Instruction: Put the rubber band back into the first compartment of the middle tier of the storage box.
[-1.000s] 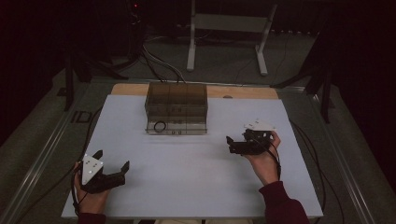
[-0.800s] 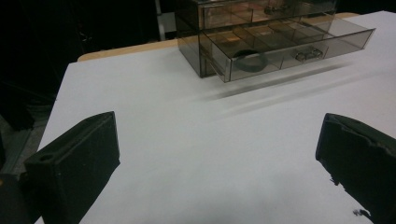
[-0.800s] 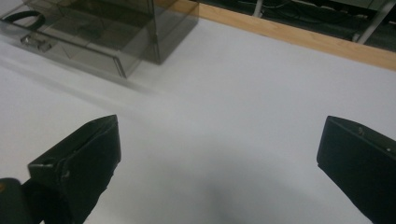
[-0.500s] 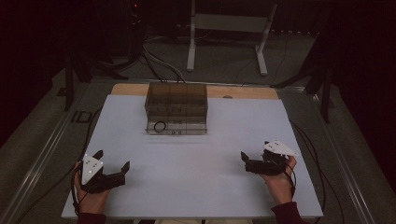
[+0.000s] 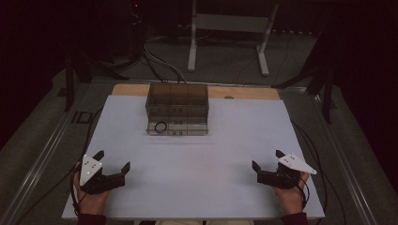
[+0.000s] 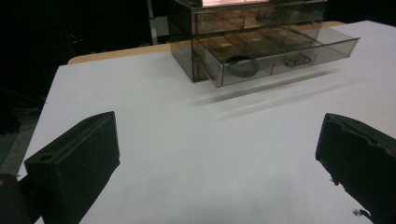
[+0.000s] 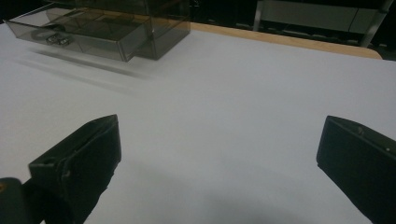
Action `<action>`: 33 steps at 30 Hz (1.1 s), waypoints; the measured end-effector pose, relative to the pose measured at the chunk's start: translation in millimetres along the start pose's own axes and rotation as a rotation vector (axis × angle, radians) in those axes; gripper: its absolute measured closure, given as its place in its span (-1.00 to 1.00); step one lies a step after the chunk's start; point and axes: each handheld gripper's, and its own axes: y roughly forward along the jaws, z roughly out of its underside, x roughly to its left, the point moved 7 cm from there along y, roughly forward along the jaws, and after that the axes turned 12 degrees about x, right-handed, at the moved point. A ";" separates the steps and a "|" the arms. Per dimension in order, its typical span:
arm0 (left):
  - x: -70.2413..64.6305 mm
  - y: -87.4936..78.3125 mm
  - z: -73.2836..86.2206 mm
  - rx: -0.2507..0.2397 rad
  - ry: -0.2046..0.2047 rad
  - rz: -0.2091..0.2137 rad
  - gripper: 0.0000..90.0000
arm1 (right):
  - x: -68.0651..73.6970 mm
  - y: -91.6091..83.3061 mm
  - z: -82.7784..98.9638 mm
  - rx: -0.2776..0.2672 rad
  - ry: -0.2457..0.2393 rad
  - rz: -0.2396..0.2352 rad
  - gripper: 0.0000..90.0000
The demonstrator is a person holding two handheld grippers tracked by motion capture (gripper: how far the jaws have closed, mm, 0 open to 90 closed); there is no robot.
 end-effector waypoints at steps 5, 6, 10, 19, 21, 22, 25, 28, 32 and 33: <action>0.1 -0.9 -1.0 -0.006 0.001 0.008 -0.99 | -2.4 -1.7 5.9 -0.003 0.009 0.005 -0.99; 0.3 -0.7 -1.1 -0.009 -0.001 0.010 -0.99 | -2.7 -2.6 6.6 -0.007 0.011 0.005 -0.99; 0.3 -0.3 -1.3 -0.011 -0.008 0.013 -0.99 | -4.7 -6.0 8.0 -0.020 0.015 0.009 -0.99; -1.0 0.9 -1.2 -0.008 0.001 0.008 -0.99 | -12.3 -9.5 11.9 -0.032 0.039 0.015 -0.99; -1.0 1.1 -1.0 -0.006 -0.001 0.008 -0.99 | -13.2 -9.4 12.8 -0.033 0.044 0.012 -0.99; -0.8 1.1 -1.0 -0.007 -0.002 0.008 -0.99 | -13.3 -9.1 13.2 -0.032 0.045 0.011 -0.99; -0.4 0.9 -0.7 -0.006 -0.004 0.008 -0.99 | -13.4 -8.9 13.6 -0.032 0.045 0.012 -0.99; -0.2 0.7 -0.4 -0.005 -0.003 0.007 -0.99 | -14.3 -9.1 14.2 -0.032 0.052 0.016 -0.99; 0.0 1.4 0.6 0.001 -0.005 0.007 -0.99 | -15.6 -8.7 15.0 -0.029 0.057 0.017 -0.99; 0.1 1.6 0.7 0.002 -0.005 0.006 -0.99 | -15.6 -8.3 15.1 -0.029 0.058 0.016 -0.99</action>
